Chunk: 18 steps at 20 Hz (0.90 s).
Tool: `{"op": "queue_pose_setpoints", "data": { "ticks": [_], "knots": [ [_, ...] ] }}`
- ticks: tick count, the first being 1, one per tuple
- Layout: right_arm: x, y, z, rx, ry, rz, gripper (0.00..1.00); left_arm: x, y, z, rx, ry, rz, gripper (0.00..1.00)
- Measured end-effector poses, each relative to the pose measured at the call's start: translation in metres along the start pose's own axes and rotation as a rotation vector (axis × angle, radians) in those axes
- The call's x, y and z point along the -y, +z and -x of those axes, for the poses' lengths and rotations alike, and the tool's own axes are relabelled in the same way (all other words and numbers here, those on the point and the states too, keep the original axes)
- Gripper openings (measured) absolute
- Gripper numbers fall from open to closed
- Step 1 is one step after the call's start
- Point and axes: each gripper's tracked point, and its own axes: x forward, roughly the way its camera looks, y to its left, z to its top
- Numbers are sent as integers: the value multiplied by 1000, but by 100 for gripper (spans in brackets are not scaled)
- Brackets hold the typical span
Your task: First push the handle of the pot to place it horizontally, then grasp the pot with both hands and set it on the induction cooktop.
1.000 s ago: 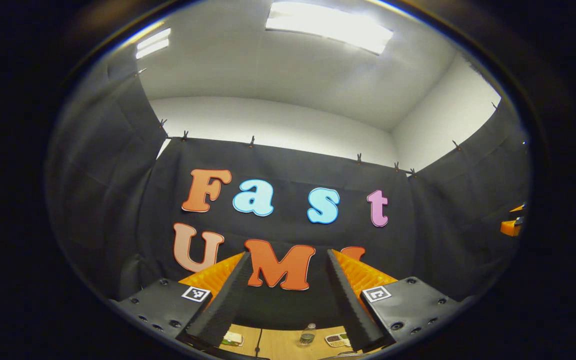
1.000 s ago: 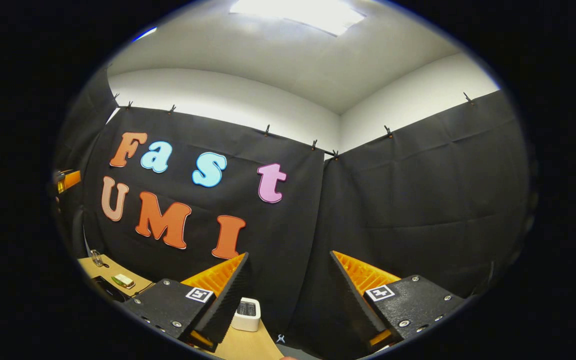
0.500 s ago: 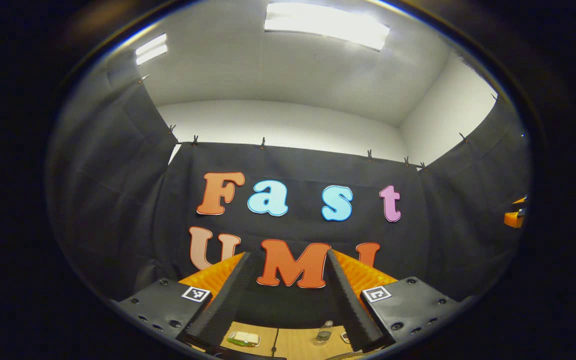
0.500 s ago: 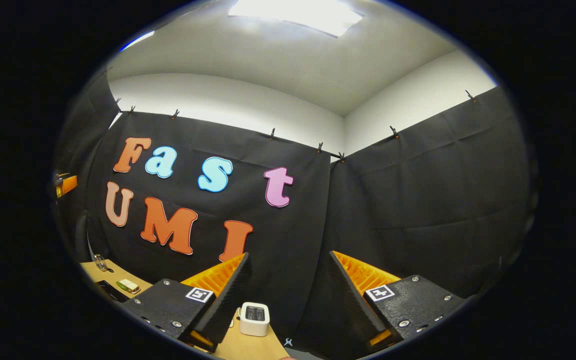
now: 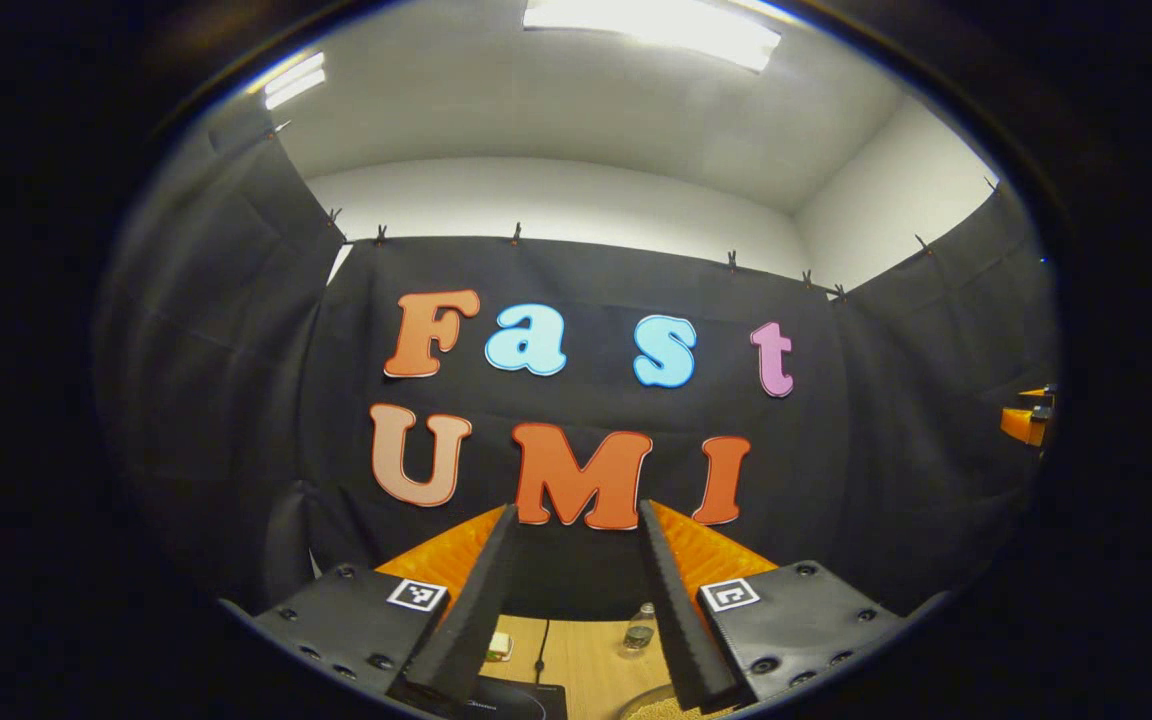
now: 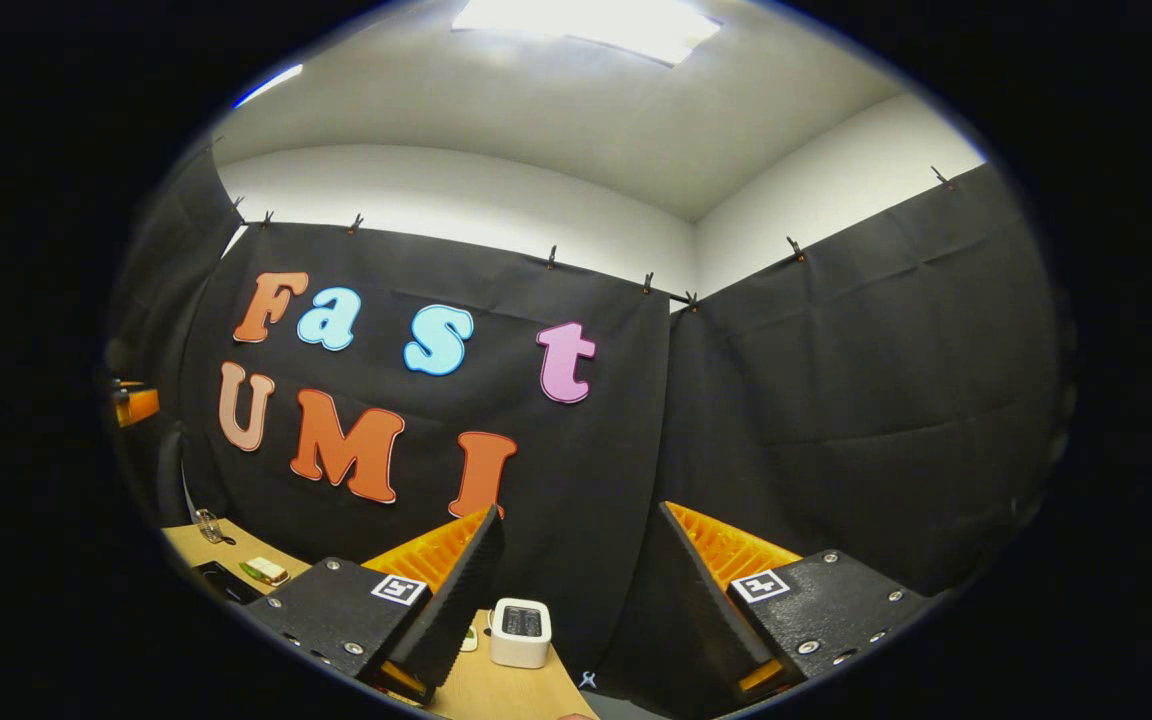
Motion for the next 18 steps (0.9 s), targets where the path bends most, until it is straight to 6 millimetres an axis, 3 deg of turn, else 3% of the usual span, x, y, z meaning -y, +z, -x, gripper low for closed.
{"op": "queue_pose_setpoints", "data": {
  "ticks": [2, 5, 8, 11, 16, 18],
  "knots": [
    [5, -7, 2, -11, 0, 7, 95, 13, -26, 0, -71, -17, 7, 62],
    [13, -14, 5, -18, 10, 11, 95, 28, -73, 1, -194, -13, 1, 8],
    [20, -24, 5, -30, 25, 11, 95, 50, -141, 8, -393, -27, 50, 9],
    [29, -36, 3, -40, 37, 18, 95, 68, -206, 33, -606, -26, 88, 7],
    [38, -62, -2, -66, 74, -3, 95, 84, -303, 100, -915, 25, 116, 7],
    [43, -78, -3, -95, 76, -4, 95, 94, -331, 124, -1038, 49, 155, 10]
  ]
}}
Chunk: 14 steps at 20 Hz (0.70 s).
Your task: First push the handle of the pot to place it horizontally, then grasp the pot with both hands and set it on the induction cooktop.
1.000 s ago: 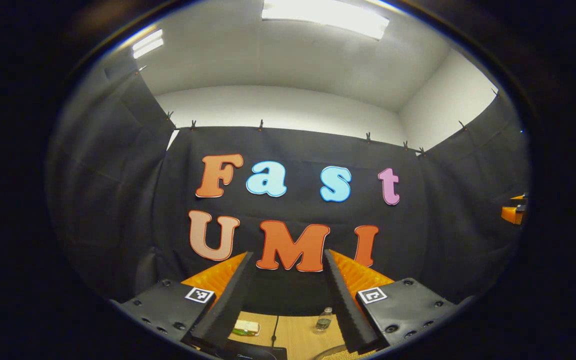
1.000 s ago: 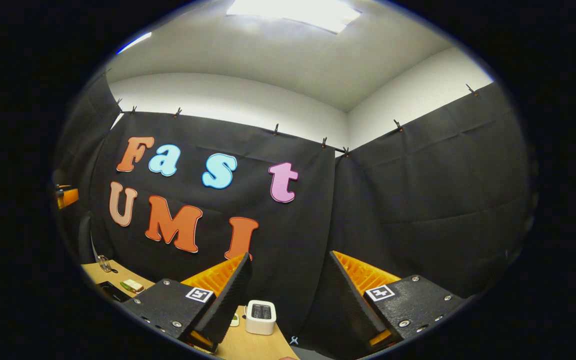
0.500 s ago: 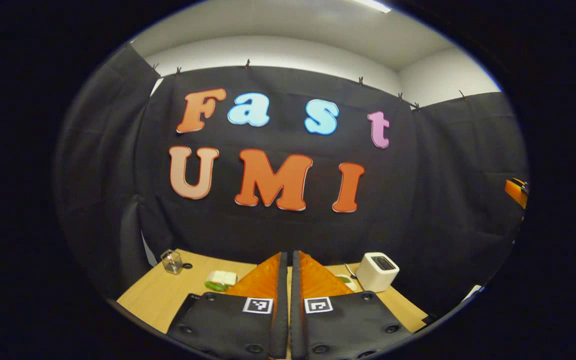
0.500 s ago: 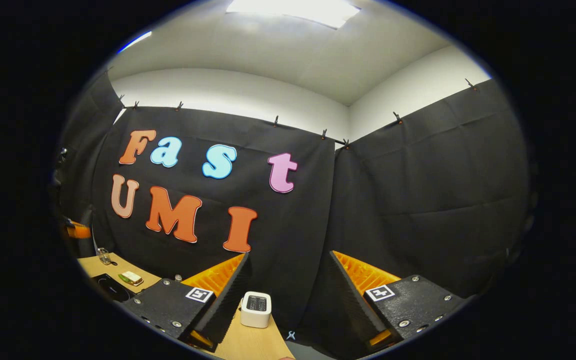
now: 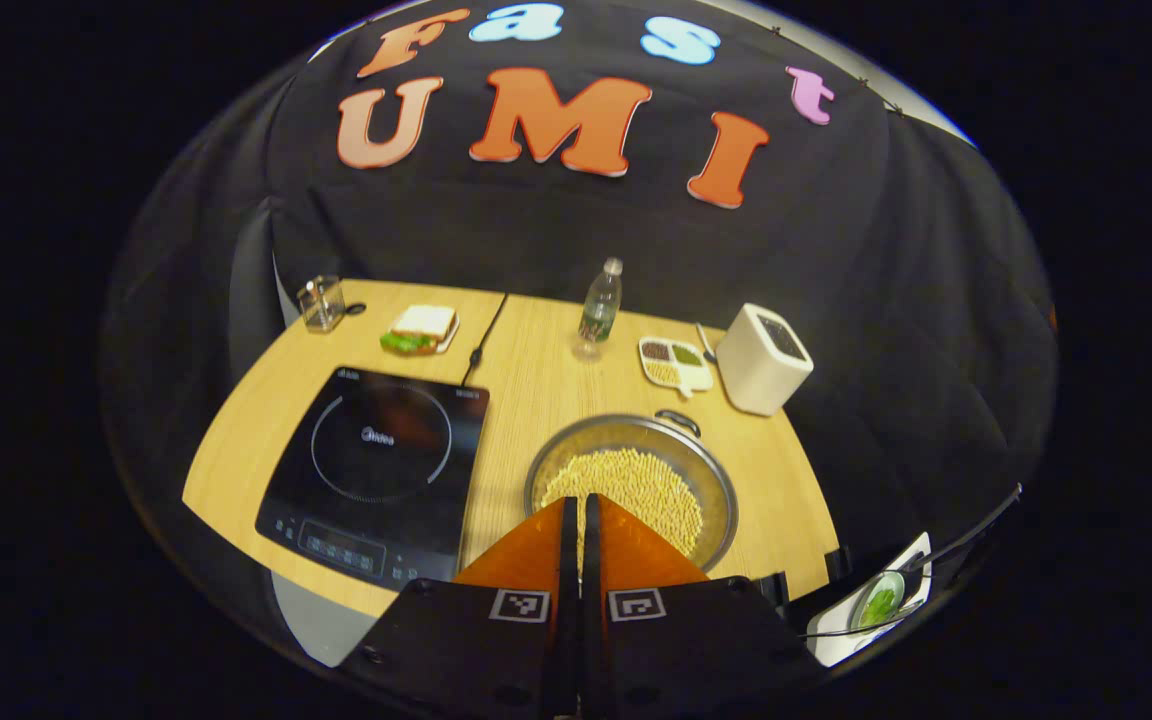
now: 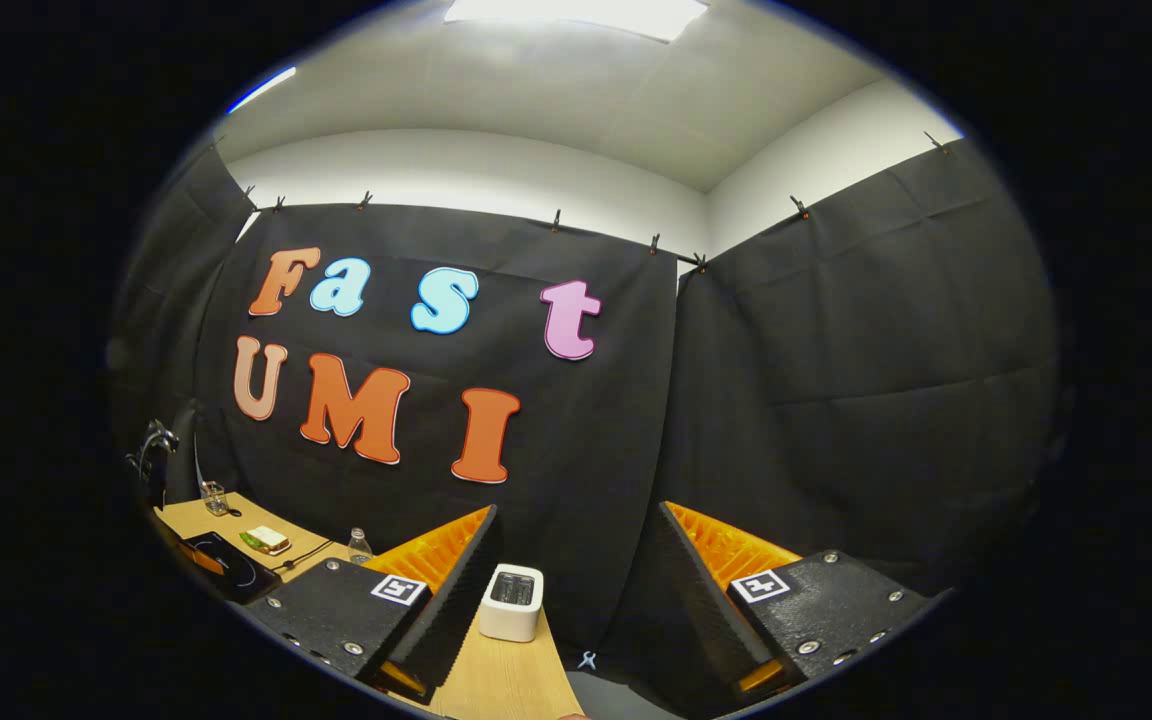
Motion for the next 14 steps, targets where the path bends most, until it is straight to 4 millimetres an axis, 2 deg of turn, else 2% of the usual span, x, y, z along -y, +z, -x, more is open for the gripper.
{"op": "queue_pose_setpoints", "data": {
  "ticks": [2, 5, 9, 14],
  "knots": [
    [3, -11, -3, -25, 5, -10, 95, 2, -43, -15, -117, 1, 59, 8],
    [6, -21, -7, -43, 0, -23, 95, 9, -83, -32, -248, -7, 124, 6],
    [12, -32, -11, -61, -17, -30, 95, 21, -122, -46, -401, -4, 184, 8],
    [24, -50, -6, -89, -31, -66, 95, 37, -161, -68, -526, -12, 248, 8]
  ]
}}
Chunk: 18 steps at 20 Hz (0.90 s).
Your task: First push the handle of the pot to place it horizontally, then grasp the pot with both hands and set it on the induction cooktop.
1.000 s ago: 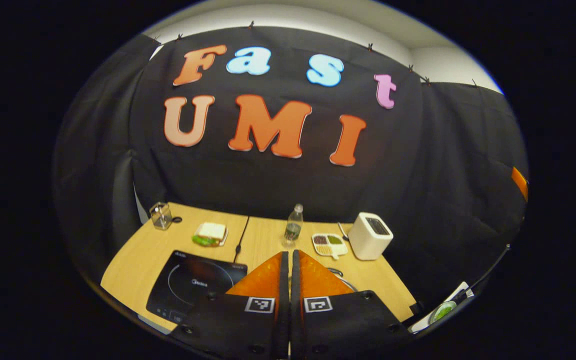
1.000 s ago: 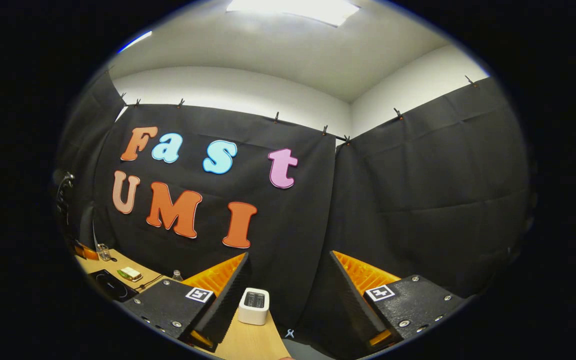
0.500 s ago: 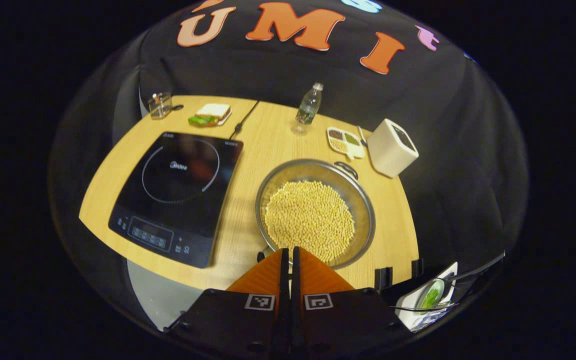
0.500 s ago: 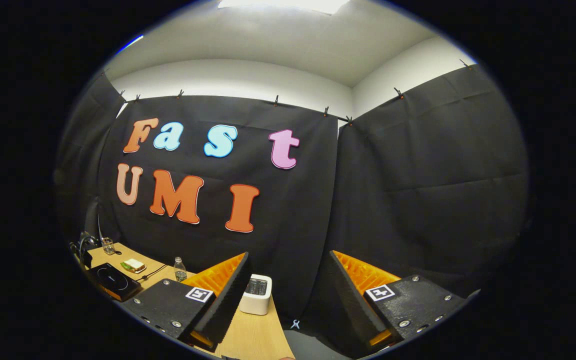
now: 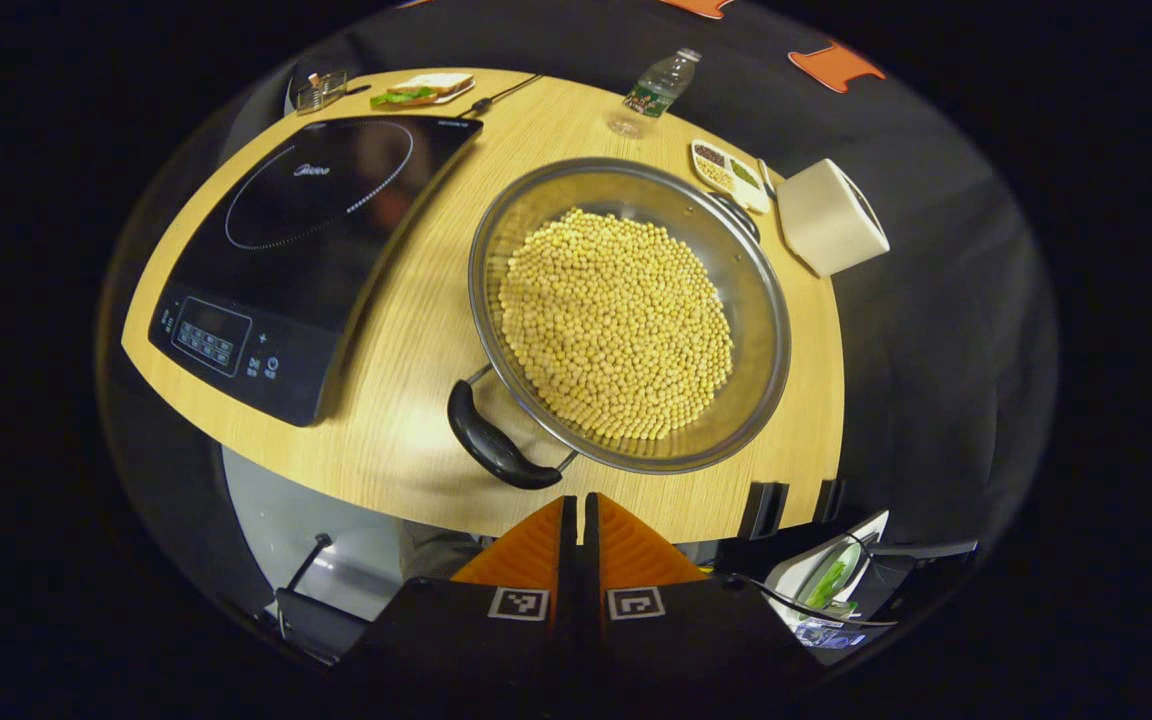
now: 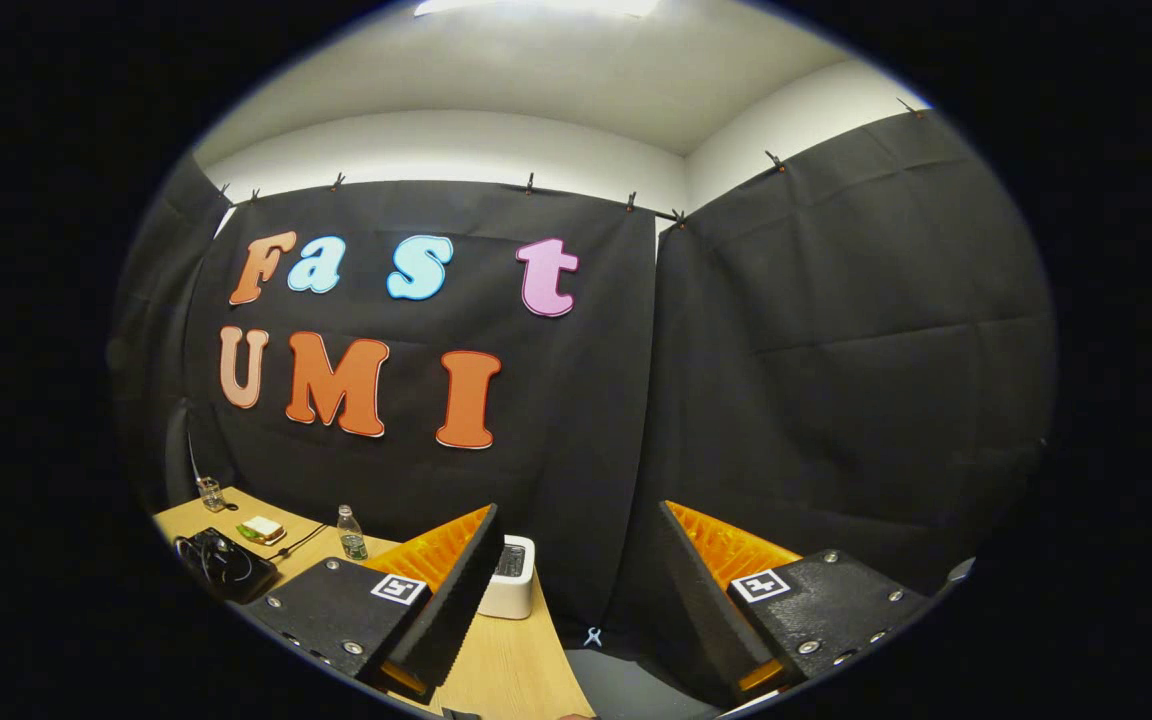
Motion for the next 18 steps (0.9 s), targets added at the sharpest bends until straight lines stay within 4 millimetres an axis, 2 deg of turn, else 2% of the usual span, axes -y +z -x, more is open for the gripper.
{"op": "queue_pose_setpoints", "data": {
  "ticks": [2, 6, 9, 16, 18],
  "knots": [
    [1, -9, -4, -19, 3, -13, 95, -2, -4, -13, -31, 2, 41, 8],
    [-1, -27, -8, -71, 12, -35, 93, -14, 4, -36, -40, 20, 118, 8],
    [-6, -32, -11, -88, 10, -8, 95, -18, 5, -38, -54, 15, 139, 7],
    [-33, -49, -16, -148, -24, -20, 95, -36, 34, -32, -40, 121, 41, 8],
    [-37, -53, -16, -164, -47, -18, 95, -38, 40, -38, -35, 135, 8, 8]
  ]
}}
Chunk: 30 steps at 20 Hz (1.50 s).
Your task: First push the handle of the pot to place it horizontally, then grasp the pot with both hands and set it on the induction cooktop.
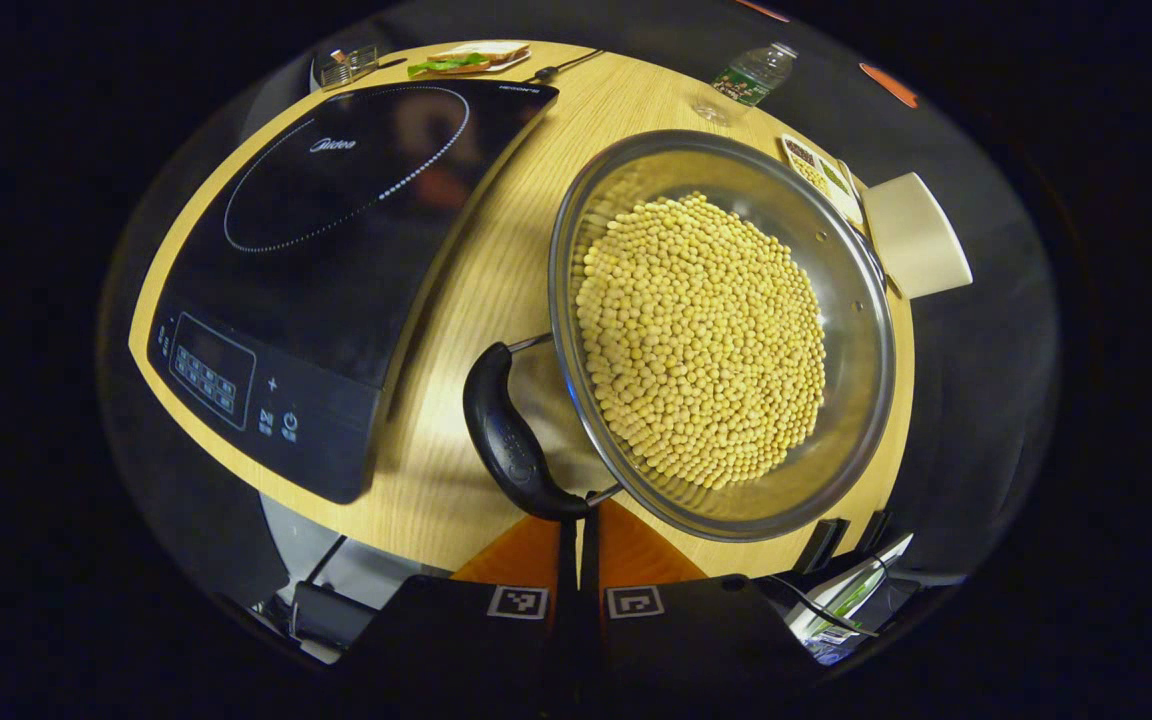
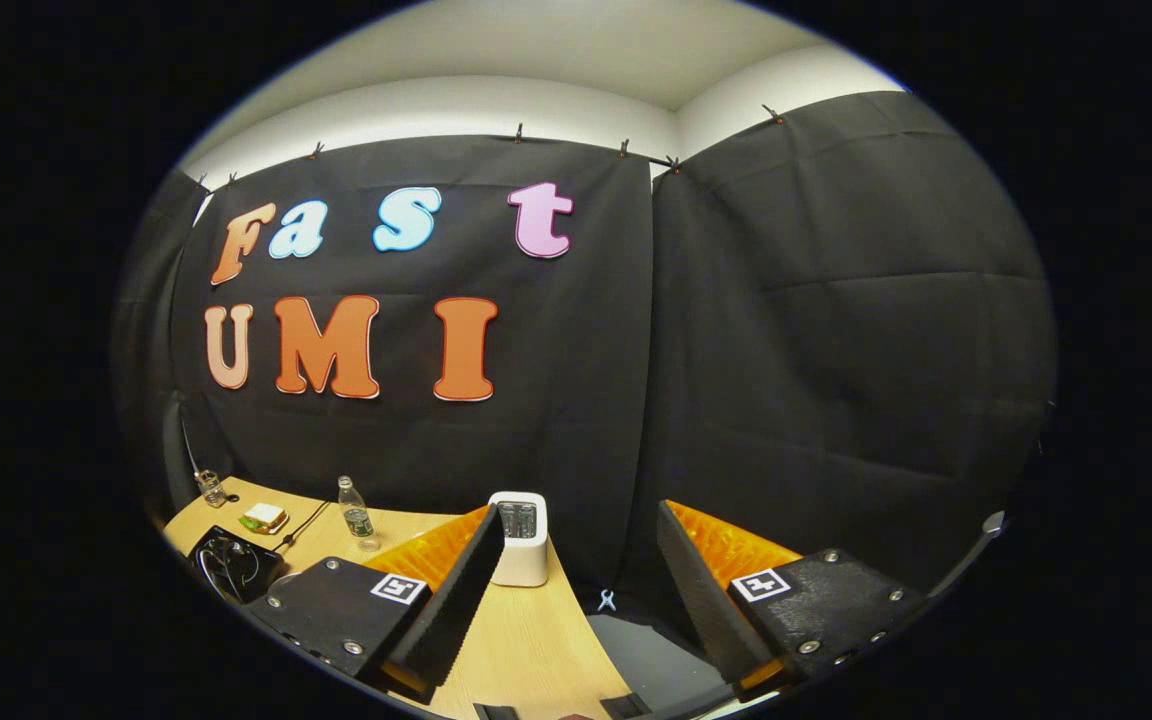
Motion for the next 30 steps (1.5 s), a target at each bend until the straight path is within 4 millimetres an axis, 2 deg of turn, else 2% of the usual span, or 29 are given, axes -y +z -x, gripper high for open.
{"op": "queue_pose_setpoints", "data": {
  "ticks": [6, 10, 16, 19, 22, 24, 27, 30],
  "knots": [
    [-16, -13, -1, -56, -49, 10, 95, -7, 20, -12, 39, 30, -106, 8],
    [-26, -19, 0, -87, -78, 29, 95, -18, 43, -11, 84, 57, -210, 8],
    [-43, -35, -4, -150, -100, 30, 95, -17, 83, -14, 153, 80, -383, 8],
    [-54, -44, -9, -182, -111, 25, 98, -17, 90, -20, 146, 79, -373, 8],
    [-68, -54, -14, -213, -106, 24, 96, -16, 97, -22, 156, 67, -386, 8],
    [-80, -65, -20, -243, -97, 30, 95, -12, 103, -22, 169, 55, -405, 8],
    [-103, -88, -27, -302, -62, 31, 96, -9, 103, -20, 174, 27, -417, 8],
    [-131, -115, -36, -368, -4, 21, 96, -6, 99, -1, 212, -22, -438, 8]
  ]
}}
